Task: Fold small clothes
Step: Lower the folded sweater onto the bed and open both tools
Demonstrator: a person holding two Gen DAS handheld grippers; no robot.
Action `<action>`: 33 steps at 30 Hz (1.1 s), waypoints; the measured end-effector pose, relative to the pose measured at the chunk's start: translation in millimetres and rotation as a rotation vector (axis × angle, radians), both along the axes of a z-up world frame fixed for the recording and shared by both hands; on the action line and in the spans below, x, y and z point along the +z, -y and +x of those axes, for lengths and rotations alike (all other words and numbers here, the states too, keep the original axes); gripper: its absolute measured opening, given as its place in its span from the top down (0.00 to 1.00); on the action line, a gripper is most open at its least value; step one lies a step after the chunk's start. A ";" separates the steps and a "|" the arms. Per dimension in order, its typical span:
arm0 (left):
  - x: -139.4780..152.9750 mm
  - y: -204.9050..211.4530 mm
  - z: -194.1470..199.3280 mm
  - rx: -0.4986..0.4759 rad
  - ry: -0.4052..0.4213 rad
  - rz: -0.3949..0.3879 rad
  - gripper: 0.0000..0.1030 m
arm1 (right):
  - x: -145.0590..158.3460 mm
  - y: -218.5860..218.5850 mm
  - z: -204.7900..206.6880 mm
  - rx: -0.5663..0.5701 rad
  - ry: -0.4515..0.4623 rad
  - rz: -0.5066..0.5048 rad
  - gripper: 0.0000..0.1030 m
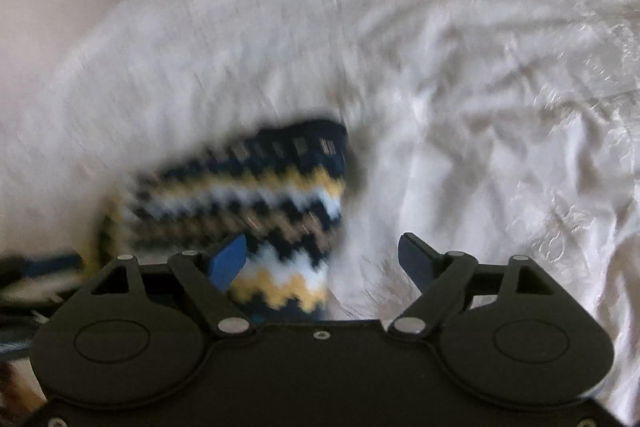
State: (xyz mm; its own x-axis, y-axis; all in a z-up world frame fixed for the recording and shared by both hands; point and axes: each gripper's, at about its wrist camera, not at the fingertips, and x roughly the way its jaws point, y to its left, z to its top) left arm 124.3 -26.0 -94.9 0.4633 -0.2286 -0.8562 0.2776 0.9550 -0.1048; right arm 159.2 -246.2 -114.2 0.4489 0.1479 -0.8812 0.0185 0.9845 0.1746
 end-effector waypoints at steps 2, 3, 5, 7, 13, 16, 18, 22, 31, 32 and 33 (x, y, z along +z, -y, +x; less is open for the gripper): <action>-13.6 3.6 4.9 -0.044 -0.032 0.035 0.40 | -18.7 -7.3 6.6 0.008 -0.049 -0.035 0.17; -18.7 4.8 5.8 -0.064 -0.039 0.052 0.40 | -23.0 -7.9 7.6 0.000 -0.057 -0.035 0.15; -25.1 4.6 6.8 -0.100 -0.037 0.063 0.37 | -23.0 -6.2 7.6 -0.018 -0.054 -0.021 0.14; -25.4 -0.5 8.8 -0.109 -0.043 0.046 0.35 | -13.5 -3.1 0.8 -0.031 -0.022 -0.003 0.14; -29.7 -20.4 7.5 -0.080 -0.081 -0.014 0.27 | 11.8 -2.4 -50.5 -0.046 0.040 -0.008 0.14; -36.8 -25.6 9.9 -0.058 -0.102 -0.042 0.19 | -4.0 -8.7 -69.8 -0.037 -0.011 -0.053 0.13; -39.0 -24.8 12.0 -0.061 -0.103 -0.043 0.19 | -12.8 -9.3 -74.3 -0.062 -0.017 -0.057 0.10; -32.5 -24.6 10.0 -0.065 -0.077 -0.043 0.19 | -9.9 -11.2 -71.9 -0.084 0.000 -0.073 0.07; 18.4 -37.1 -25.0 0.022 0.018 -0.082 0.19 | 38.4 -12.5 -100.3 -0.101 0.142 -0.049 0.01; 27.2 -37.2 -31.8 0.026 0.036 -0.088 0.20 | 43.5 -14.8 -104.2 -0.096 0.154 -0.050 0.01; 34.4 -37.0 -37.3 0.029 0.048 -0.097 0.20 | 50.2 -16.3 -110.3 -0.090 0.172 -0.048 0.01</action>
State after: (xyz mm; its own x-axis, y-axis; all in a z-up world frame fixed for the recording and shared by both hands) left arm 87.0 11.1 -60.5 0.5108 -0.2958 -0.8072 0.2571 0.9485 -0.1848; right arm 48.8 -229.9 -64.0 0.6032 0.0597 -0.7953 0.0807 0.9875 0.1353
